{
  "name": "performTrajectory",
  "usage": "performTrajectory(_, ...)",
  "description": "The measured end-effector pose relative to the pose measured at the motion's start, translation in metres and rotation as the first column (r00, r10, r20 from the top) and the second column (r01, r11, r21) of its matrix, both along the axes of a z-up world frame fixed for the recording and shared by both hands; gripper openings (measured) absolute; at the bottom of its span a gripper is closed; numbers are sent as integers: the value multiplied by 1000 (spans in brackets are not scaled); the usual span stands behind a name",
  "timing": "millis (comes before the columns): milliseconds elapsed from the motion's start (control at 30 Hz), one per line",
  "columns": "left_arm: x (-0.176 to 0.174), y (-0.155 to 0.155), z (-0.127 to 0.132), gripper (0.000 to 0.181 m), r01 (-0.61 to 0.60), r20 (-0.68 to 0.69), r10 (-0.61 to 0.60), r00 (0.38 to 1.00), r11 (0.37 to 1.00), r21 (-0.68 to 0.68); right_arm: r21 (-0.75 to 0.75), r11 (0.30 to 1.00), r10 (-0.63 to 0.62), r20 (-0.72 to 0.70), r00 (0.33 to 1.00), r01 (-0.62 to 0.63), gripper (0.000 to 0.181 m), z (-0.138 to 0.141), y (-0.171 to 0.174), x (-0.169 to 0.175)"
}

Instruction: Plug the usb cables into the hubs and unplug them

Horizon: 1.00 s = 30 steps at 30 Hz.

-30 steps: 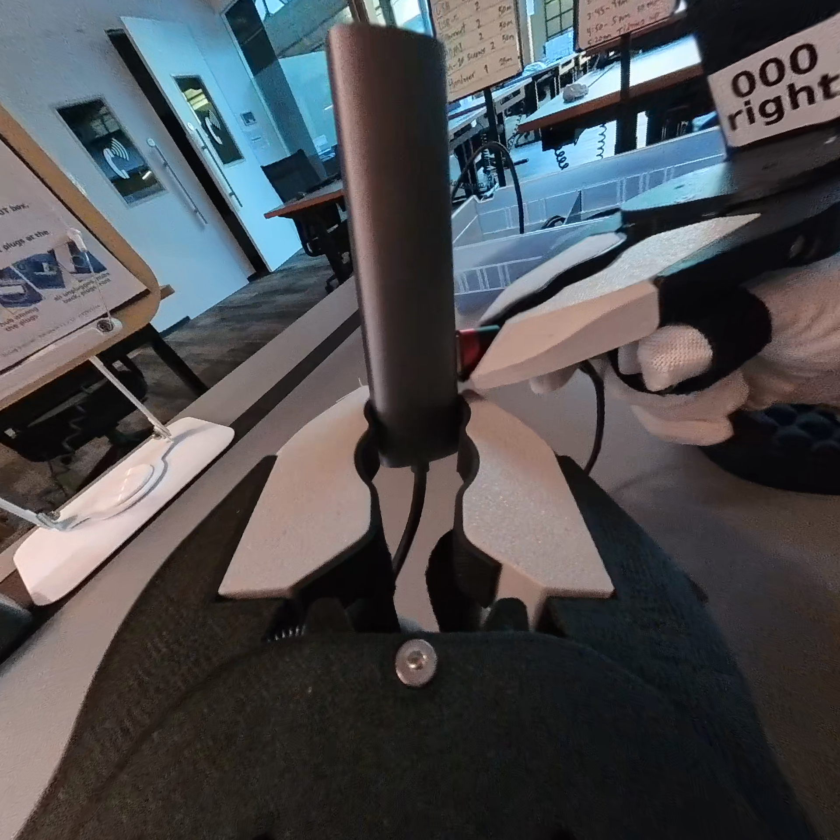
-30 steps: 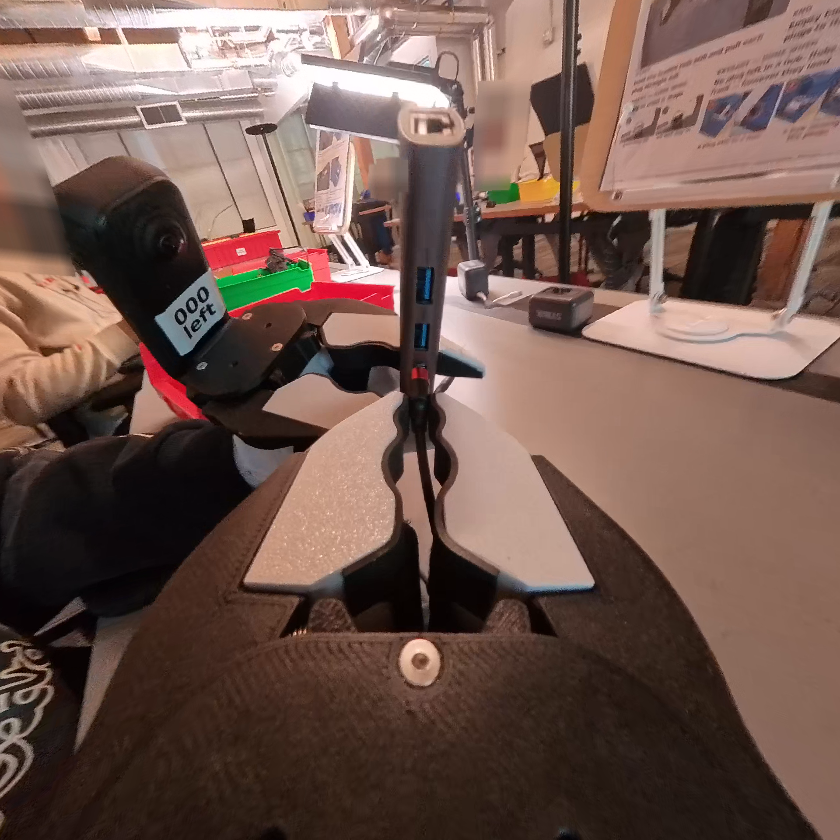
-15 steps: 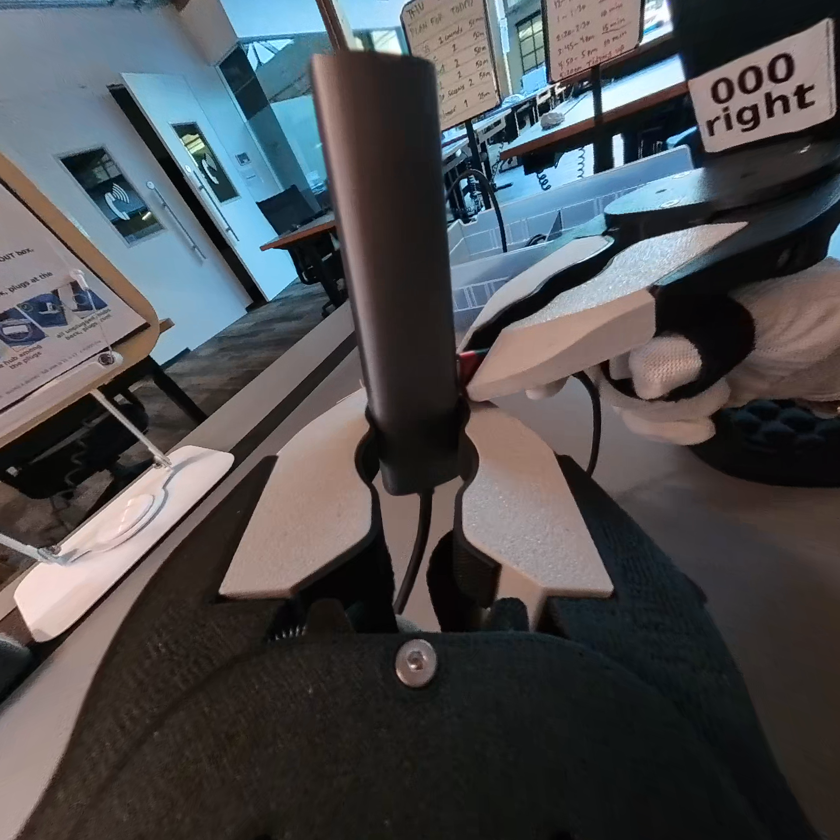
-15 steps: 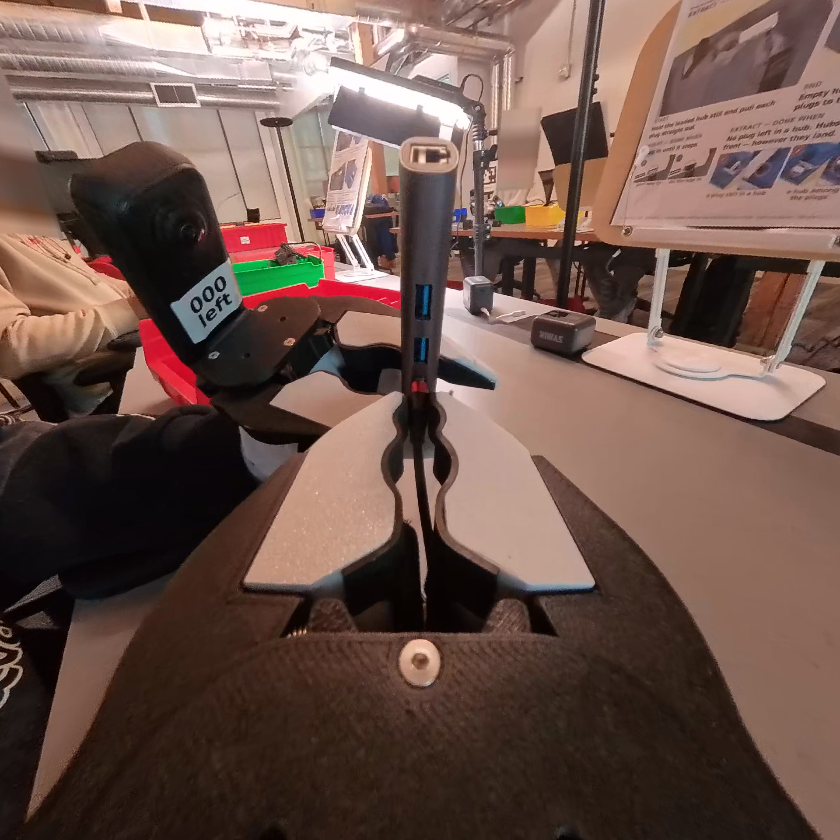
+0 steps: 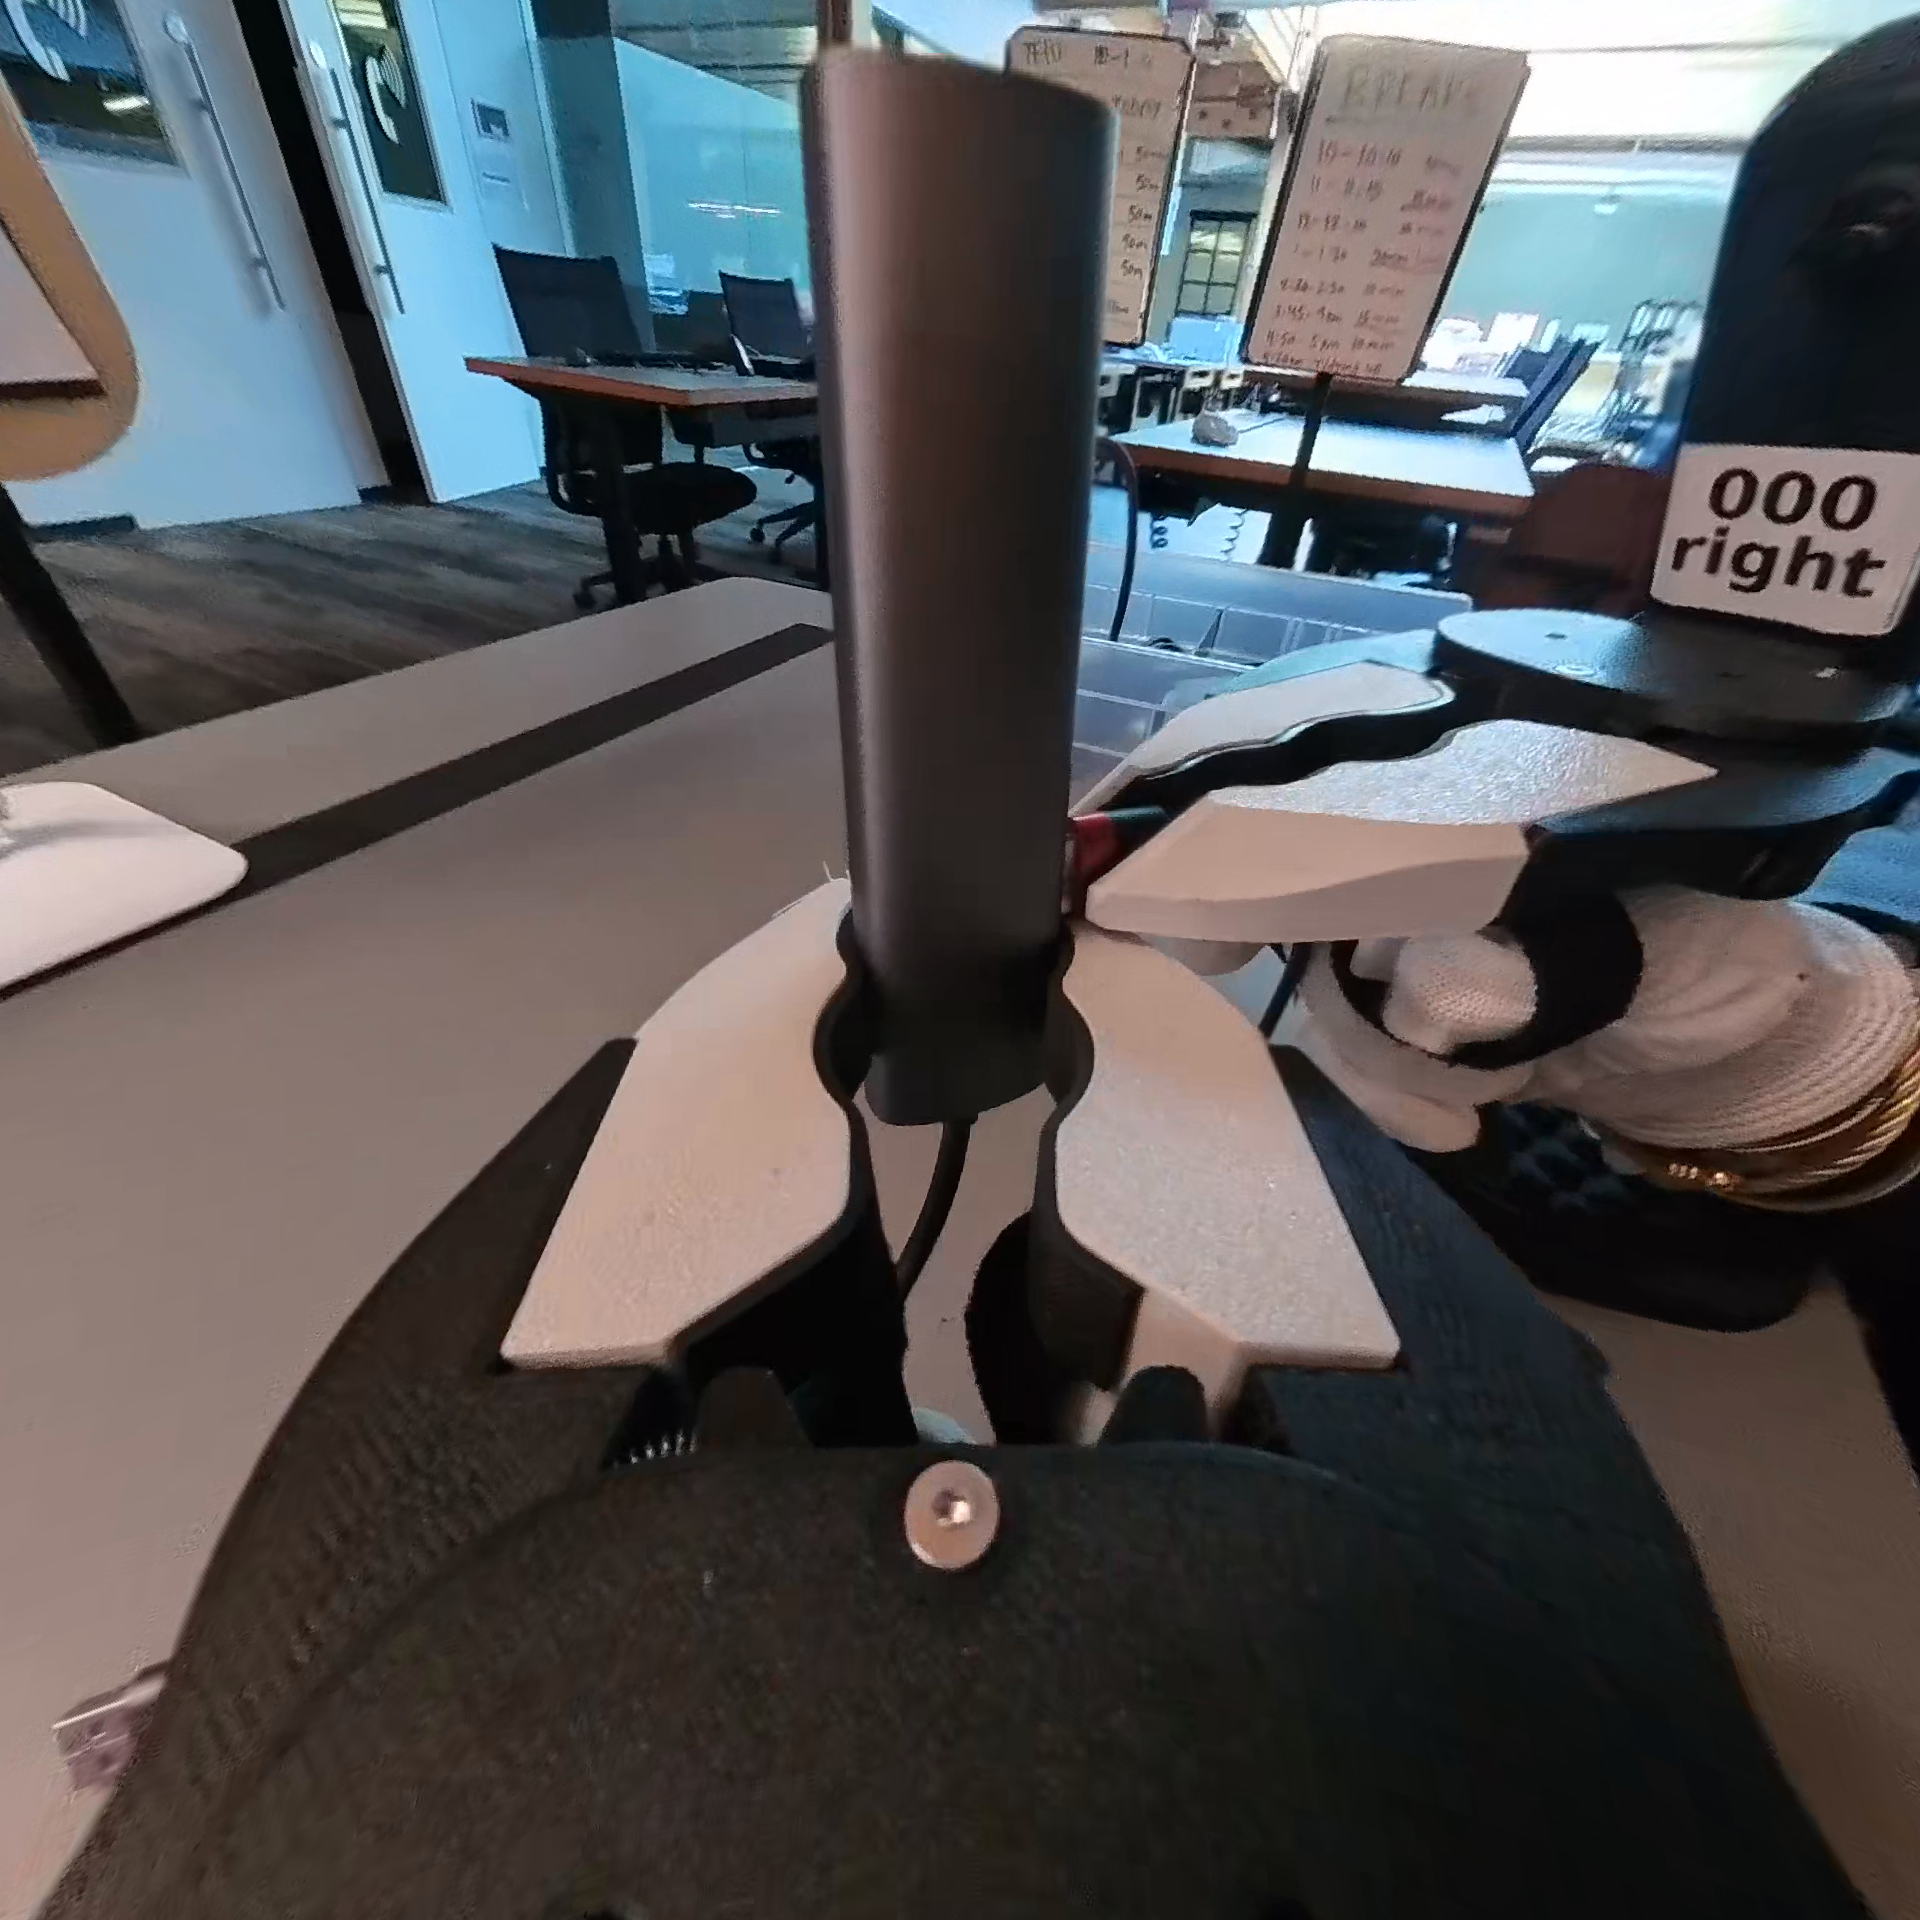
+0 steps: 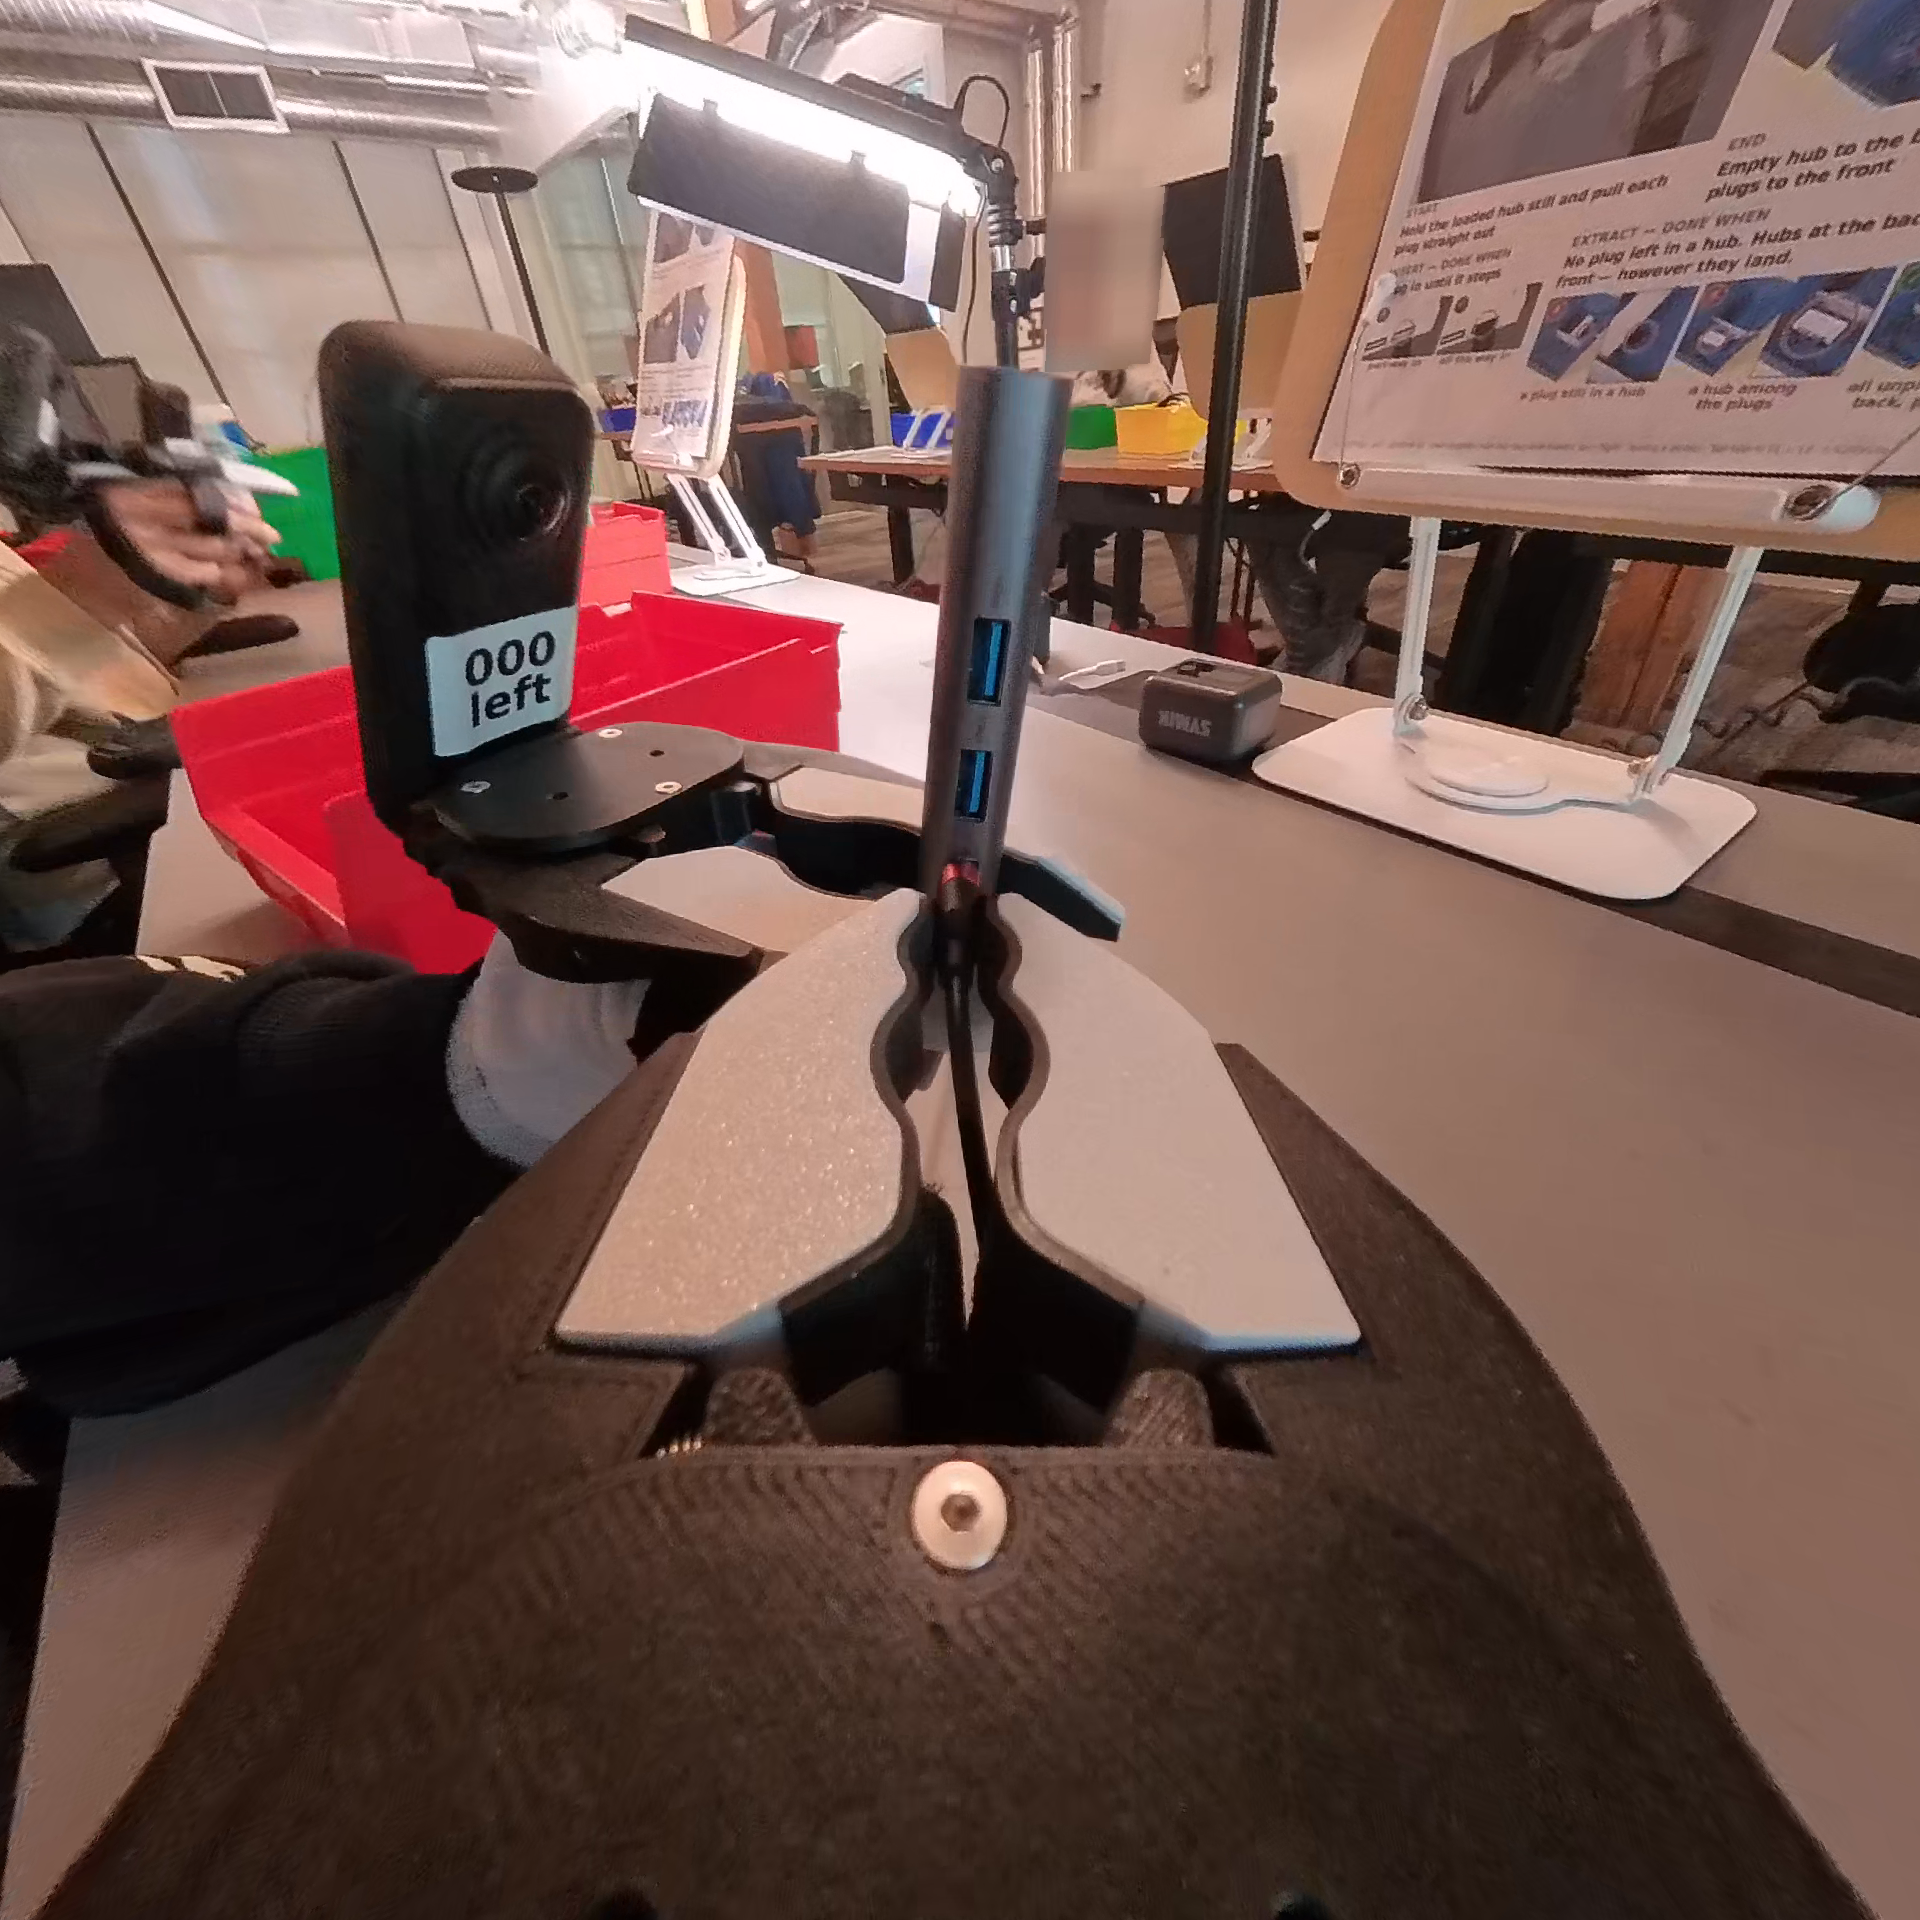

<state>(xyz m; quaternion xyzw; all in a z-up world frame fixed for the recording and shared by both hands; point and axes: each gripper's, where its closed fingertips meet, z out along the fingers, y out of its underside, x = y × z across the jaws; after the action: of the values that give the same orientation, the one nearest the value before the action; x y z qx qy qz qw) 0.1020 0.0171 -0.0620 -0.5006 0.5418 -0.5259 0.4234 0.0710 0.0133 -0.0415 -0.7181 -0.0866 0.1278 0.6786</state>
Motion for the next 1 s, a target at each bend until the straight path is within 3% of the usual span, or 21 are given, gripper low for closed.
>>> performTrajectory(133,1,-2,1,29,22,11,-21,1000,998,-59,8,1000,-27,57,998,26,9,1,0,1)
performTrajectory(267,0,-4,5,29,32,33,-31,999,998,-49,59,995,-91,211,973,80,8,5,-2,0)
performTrajectory(367,0,-5,8,29,38,40,-36,999,998,-55,70,996,-74,175,982,62,8,9,-3,-2)
performTrajectory(567,-3,5,1,29,-12,0,12,1000,974,228,50,999,0,65,998,-3,8,1,0,-4)
performTrajectory(667,-3,5,-4,29,10,-11,-8,1000,986,164,20,999,39,55,998,-41,16,-4,1,-8)
performTrajectory(767,-3,-4,-3,29,73,0,-73,997,994,86,42,999,5,116,993,-10,9,-2,-1,-5)
performTrajectory(900,-2,-5,-5,29,82,-4,-82,997,995,59,47,999,-26,201,979,16,8,-3,-1,-5)
performTrajectory(1000,-3,-6,2,29,72,31,-72,997,997,3,61,998,-39,189,981,28,8,2,-2,-6)
